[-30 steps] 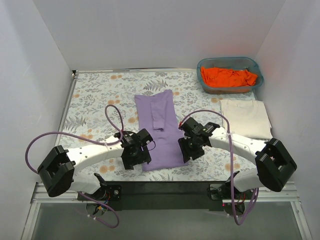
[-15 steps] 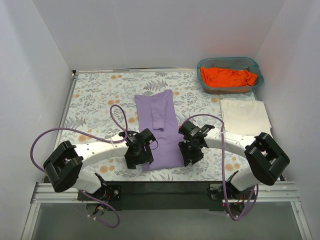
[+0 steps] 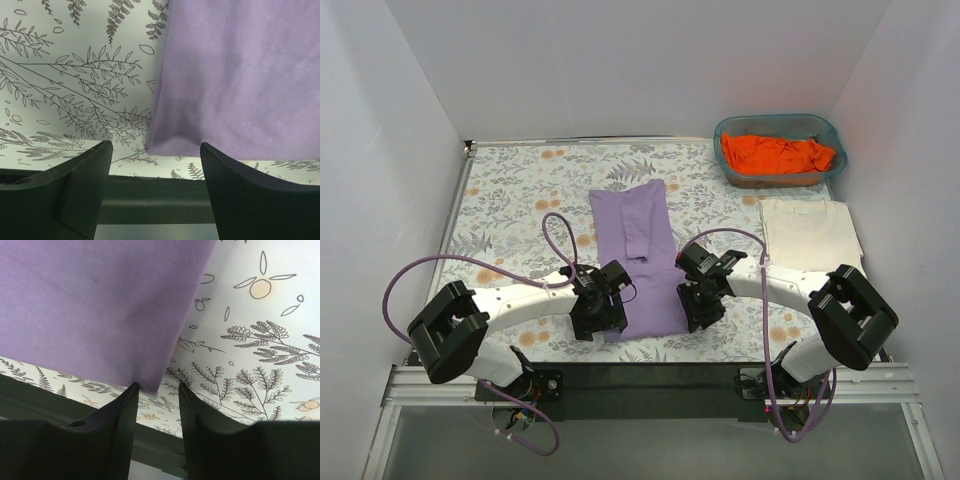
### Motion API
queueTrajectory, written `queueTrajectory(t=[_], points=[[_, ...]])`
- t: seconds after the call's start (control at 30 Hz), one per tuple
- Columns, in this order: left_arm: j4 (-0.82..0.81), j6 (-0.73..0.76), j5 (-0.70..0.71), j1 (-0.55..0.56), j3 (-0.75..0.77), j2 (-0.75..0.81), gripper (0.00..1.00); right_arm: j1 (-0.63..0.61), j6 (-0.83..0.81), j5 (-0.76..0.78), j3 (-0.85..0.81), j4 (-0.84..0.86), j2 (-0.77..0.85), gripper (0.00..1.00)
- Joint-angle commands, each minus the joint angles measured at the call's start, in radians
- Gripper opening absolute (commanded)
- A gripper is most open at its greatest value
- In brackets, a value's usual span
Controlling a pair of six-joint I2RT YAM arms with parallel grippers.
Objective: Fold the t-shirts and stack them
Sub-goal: Fold the tshirt
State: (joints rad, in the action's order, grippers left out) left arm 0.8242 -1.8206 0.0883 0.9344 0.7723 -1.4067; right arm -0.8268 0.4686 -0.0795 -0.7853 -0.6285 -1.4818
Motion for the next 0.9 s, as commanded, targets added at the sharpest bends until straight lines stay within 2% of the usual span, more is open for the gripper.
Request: queueTrajectory(t=[0.0, 0.23, 0.4, 0.5, 0.63, 0.67, 0.73, 0.77, 0.83, 0.87], points=[[-0.008, 0.014, -0.015, 0.012, -0.019, 0.008, 0.65, -0.023, 0.007, 0.041, 0.035, 0.041, -0.058, 0.38], [-0.06, 0.02, -0.005, 0.021, -0.054, -0.003, 0.65, -0.04, 0.013, 0.055, 0.024, 0.039, -0.081, 0.38], [-0.082, 0.027, -0.009, 0.037, -0.051, -0.081, 0.65, -0.058, 0.021, 0.049, 0.018, 0.046, -0.121, 0.38], [-0.08, 0.029, -0.019, 0.047, -0.05, -0.123, 0.6, -0.066, 0.027, 0.049, 0.018, 0.047, -0.135, 0.38], [-0.092, 0.024, -0.03, 0.06, -0.056, -0.149, 0.48, -0.069, 0.03, 0.041, 0.024, 0.053, -0.147, 0.37], [-0.096, 0.026, -0.033, 0.06, -0.057, -0.152, 0.42, -0.071, 0.03, 0.041, 0.026, 0.053, -0.149, 0.36], [-0.105, 0.026, -0.042, 0.063, -0.064, -0.166, 0.38, -0.071, 0.027, 0.041, 0.029, 0.056, -0.149, 0.35], [-0.105, 0.027, -0.044, 0.063, -0.065, -0.17, 0.32, -0.071, 0.025, 0.043, 0.029, 0.055, -0.149, 0.32], [-0.108, 0.027, -0.048, 0.063, -0.071, -0.176, 0.29, -0.072, 0.018, 0.046, 0.027, 0.056, -0.149, 0.28], [-0.109, 0.026, -0.05, 0.064, -0.074, -0.175, 0.23, -0.072, 0.016, 0.046, 0.027, 0.058, -0.15, 0.23]])
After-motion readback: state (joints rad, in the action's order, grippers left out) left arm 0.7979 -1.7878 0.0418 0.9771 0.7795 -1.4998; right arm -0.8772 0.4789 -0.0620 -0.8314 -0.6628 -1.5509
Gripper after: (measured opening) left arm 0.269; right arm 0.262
